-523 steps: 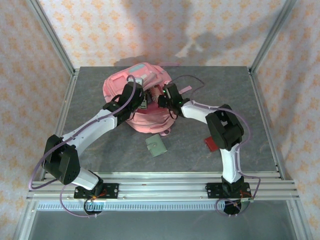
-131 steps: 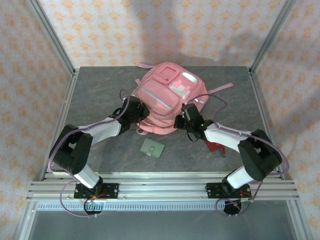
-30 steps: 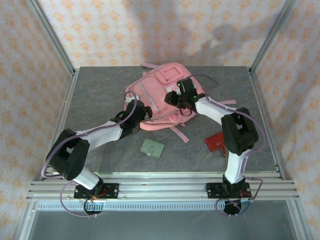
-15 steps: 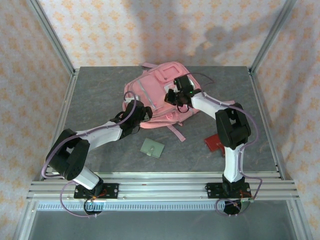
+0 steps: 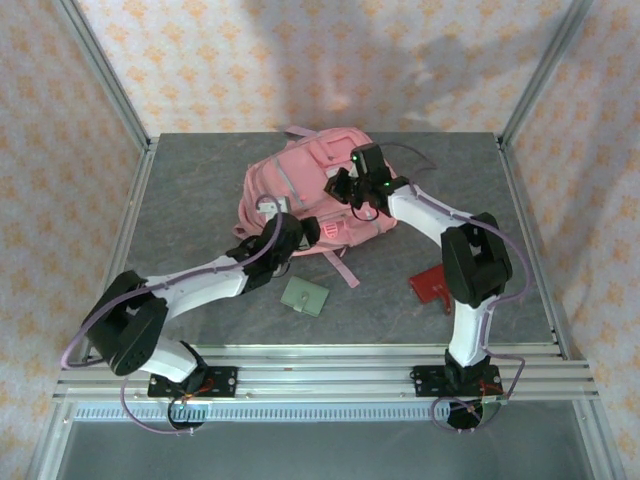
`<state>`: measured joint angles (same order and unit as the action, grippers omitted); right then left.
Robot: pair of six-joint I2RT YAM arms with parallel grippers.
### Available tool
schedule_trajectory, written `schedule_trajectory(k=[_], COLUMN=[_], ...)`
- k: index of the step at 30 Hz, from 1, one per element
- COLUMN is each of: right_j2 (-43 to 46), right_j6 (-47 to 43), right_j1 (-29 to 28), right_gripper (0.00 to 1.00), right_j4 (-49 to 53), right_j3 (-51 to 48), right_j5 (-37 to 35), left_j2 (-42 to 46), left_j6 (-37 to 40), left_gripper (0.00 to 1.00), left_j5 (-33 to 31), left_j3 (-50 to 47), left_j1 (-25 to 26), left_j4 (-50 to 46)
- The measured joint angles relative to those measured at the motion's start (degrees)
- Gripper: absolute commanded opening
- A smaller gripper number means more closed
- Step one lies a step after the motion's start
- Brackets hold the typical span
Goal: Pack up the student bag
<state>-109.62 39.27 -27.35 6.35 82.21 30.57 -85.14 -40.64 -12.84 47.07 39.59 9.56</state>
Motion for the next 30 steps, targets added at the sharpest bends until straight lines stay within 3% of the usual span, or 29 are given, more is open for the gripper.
schedule_trajectory(k=[5,10,15,17,20,27,28,30], right_j2=[1.7,2.8,3.1,3.1,3.1,3.5,3.6,3.8], right_j6=[2.1,3.3,3.4,3.4,3.4,3.4,3.4,3.4], right_j1=[-1.1,-2.3,-2.3,-2.5,-2.8,-3.3,-3.4,-3.5], right_gripper=[0.0,0.0,0.0,0.0,0.0,0.0,0.0,0.0], right_j4=[-3.0,-4.5,-5.6,-5.8,-6.0,-5.9,-5.9,-5.9], right_j3=[-3.1,-5.0,-5.4,-5.4,-5.4,-5.4,-5.4,-5.4], right_j5=[-0.1,-0.6,-1.5,-2.0,-2.4,-1.8,-1.5,-0.9], left_j2=[-6.7,-11.3,-13.4,-13.4,-12.0,-0.5,1.2,3.8], left_j6=[-0.5,-2.0,-3.1,-3.4,-3.2,0.1,0.8,2.4], left_gripper=[0.81,0.72,0.45,0.23,0.0,0.0,0.04,0.29], left_j5=[-7.3,-13.4,-15.7,-14.9,-11.8,-1.7,0.6,5.2], left_j3=[6.0,11.0,13.5,13.5,11.9,1.2,0.1,-1.6], left_j1=[2.2,2.2,1.3,0.5,-0.8,-7.3,-8.4,-10.4], left_j4=[-1.4,-5.5,-8.7,-9.2,-7.5,-3.7,-3.4,-2.7])
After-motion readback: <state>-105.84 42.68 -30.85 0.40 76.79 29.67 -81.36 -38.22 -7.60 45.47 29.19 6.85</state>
